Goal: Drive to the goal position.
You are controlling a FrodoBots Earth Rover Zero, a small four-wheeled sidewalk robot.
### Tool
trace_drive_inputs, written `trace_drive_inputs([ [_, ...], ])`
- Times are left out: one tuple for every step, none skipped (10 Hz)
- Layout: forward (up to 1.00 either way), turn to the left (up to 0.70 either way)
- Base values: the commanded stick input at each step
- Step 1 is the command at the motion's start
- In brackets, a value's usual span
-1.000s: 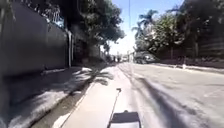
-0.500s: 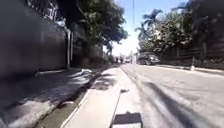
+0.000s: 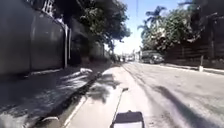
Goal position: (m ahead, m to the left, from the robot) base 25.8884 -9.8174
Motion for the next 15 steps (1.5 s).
trace_drive_inputs([
  [1.0, -0.02],
  [1.0, -0.15],
  [1.0, -0.33],
  [1.0, -0.39],
  [1.0, -0.38],
  [1.0, -0.06],
  [1.0, -0.03],
  [1.0, -0.02],
  [1.0, -0.02],
  [1.0, -0.02],
  [1.0, -0.02],
  [1.0, -0.02],
  [1.0, -0.01],
  [1.0, -0.01],
  [1.0, -0.03],
])
